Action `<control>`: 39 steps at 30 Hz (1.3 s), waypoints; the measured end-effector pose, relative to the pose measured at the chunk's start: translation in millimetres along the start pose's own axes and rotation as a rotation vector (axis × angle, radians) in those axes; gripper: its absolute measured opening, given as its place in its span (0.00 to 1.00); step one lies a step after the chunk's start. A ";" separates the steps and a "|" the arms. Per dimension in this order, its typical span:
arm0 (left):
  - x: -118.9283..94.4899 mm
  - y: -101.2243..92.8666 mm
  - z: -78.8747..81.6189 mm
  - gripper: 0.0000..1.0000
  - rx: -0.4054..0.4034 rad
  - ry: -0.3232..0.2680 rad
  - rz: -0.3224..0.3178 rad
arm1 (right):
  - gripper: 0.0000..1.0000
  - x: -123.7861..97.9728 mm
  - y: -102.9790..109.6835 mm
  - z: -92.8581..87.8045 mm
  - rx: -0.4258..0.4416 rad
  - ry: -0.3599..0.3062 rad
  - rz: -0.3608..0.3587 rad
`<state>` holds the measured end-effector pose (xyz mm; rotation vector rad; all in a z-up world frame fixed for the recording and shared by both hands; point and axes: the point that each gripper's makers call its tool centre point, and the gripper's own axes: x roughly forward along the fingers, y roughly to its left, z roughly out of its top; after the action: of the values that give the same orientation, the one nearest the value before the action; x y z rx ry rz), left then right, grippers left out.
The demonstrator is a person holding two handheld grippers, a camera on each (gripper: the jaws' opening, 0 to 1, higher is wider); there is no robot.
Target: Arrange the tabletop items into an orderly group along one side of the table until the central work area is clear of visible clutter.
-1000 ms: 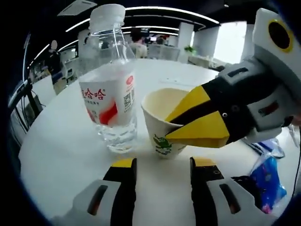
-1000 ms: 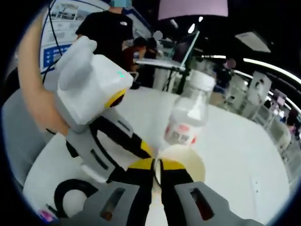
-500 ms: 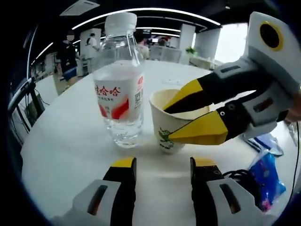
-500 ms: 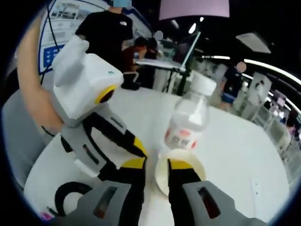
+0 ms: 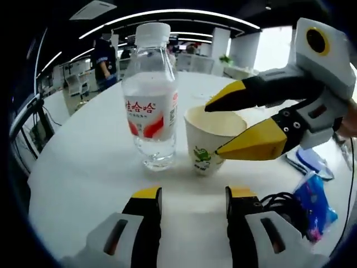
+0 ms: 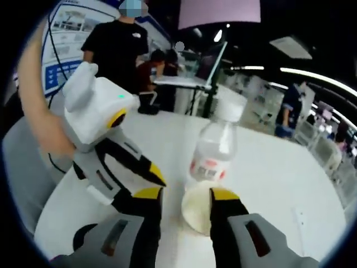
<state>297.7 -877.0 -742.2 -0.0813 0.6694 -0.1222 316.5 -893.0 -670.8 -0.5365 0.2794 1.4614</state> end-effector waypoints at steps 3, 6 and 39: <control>-4.6 2.1 -0.8 0.44 -0.007 0.000 -0.002 | 0.35 -2.3 -1.1 3.8 0.008 -0.009 -0.015; -10.0 2.2 -1.7 0.45 0.003 0.001 -0.006 | 0.40 -5.9 -0.5 4.9 0.009 -0.007 -0.029; -72.6 24.6 -31.6 0.71 0.099 0.049 -0.138 | 0.69 -65.1 25.1 29.8 0.084 0.044 -0.187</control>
<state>223.7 -843.7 -725.2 -0.0295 0.7059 -0.2907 280.7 -933.6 -617.6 -0.5133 0.3153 1.2531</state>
